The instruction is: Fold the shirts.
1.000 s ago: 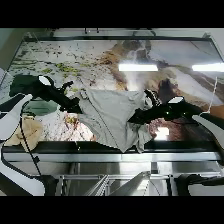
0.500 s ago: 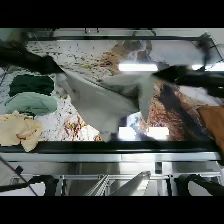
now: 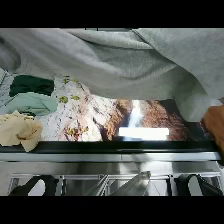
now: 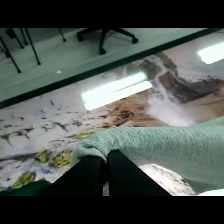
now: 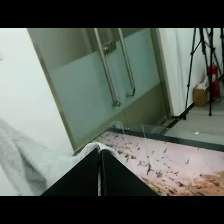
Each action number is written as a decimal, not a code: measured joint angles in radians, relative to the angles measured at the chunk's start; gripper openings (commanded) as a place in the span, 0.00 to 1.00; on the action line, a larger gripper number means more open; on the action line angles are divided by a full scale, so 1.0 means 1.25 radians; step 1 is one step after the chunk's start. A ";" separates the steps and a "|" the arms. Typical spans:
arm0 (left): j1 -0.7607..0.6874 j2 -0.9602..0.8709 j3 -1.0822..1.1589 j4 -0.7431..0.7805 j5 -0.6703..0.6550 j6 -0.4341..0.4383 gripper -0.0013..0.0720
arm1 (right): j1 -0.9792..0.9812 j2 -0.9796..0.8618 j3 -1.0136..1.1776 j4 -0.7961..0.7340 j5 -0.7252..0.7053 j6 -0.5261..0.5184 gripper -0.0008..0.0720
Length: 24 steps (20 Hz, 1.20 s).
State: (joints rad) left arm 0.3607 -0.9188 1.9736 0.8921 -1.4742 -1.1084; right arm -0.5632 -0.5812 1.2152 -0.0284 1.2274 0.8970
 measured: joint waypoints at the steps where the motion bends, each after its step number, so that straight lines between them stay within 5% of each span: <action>1: 0.020 0.014 -0.020 -0.002 -0.001 0.010 0.04 | -0.012 0.012 0.002 -0.020 -0.004 0.022 0.03; 7: -0.051 -0.081 -0.221 0.002 0.016 0.088 0.04 | 0.023 -0.082 -0.111 -0.187 -0.005 0.128 0.03; 12: -0.182 -0.363 -0.305 0.007 0.108 0.165 0.04 | 0.146 -0.327 -0.286 -0.258 -0.153 0.078 0.03; 13: -0.197 -0.432 -0.292 0.007 0.118 0.173 0.20 | 0.165 -0.388 -0.299 -0.258 -0.198 0.056 0.15; 14: -0.207 -0.504 -0.268 0.007 0.126 0.177 0.52 | 0.179 -0.451 -0.302 -0.251 -0.238 0.032 0.41; 16: -0.211 -0.631 -0.188 0.009 0.124 0.157 0.85 | 0.187 -0.561 -0.275 -0.227 -0.281 -0.011 0.42; 20: -0.161 -0.772 -0.019 0.070 0.030 0.034 0.85 | 0.129 -0.659 -0.169 -0.268 -0.195 -0.032 0.42; 24: -0.085 -0.757 -0.055 0.106 -0.073 -0.051 0.85 | 0.067 -0.640 -0.154 -0.420 -0.047 0.028 0.42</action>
State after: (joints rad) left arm 0.2550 -1.8648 1.9053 1.0245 -1.5658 -1.1721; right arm -0.4789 -1.3811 1.0222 -0.5533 1.1683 0.9318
